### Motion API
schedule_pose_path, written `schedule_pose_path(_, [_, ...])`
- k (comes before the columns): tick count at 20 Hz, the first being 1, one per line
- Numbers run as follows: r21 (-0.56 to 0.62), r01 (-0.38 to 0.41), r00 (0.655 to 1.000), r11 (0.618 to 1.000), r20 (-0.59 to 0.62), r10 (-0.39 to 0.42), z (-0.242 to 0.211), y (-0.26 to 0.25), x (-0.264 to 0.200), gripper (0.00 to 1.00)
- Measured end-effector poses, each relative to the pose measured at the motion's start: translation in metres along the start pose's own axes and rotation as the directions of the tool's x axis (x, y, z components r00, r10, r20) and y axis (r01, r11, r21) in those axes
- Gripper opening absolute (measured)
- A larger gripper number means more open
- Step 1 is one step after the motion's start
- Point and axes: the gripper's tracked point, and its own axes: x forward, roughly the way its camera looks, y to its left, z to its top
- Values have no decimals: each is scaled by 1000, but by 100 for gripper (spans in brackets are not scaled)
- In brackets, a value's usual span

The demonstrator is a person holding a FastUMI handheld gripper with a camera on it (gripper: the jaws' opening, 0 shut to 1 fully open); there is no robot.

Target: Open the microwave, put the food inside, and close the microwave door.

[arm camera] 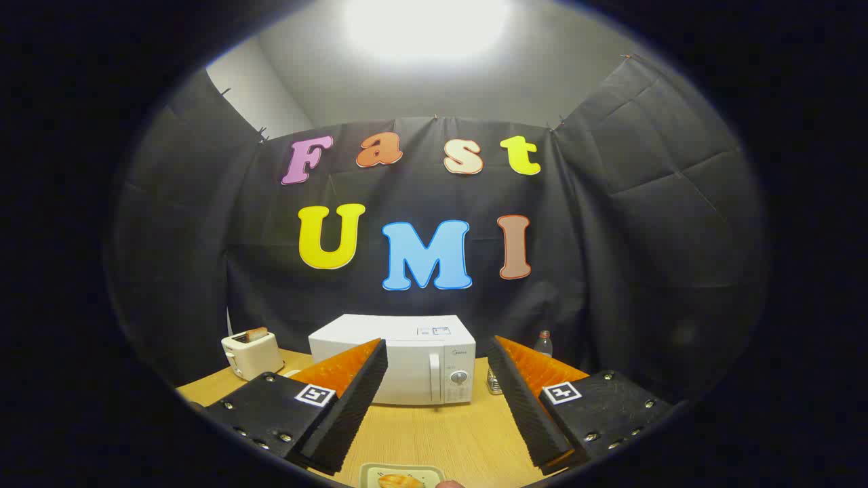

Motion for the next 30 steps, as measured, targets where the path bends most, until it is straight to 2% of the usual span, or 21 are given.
schedule_pose_path(12, [-5, -49, 999, 999, -10, 49, -6, 10, 1, 96])
schedule_pose_path(20, [-3, -38, 999, 999, -10, 38, -8, 1, 6, 96])
schedule_pose_path(30, [17, -87, 996, 996, -17, 87, -22, -3, 44, 96])
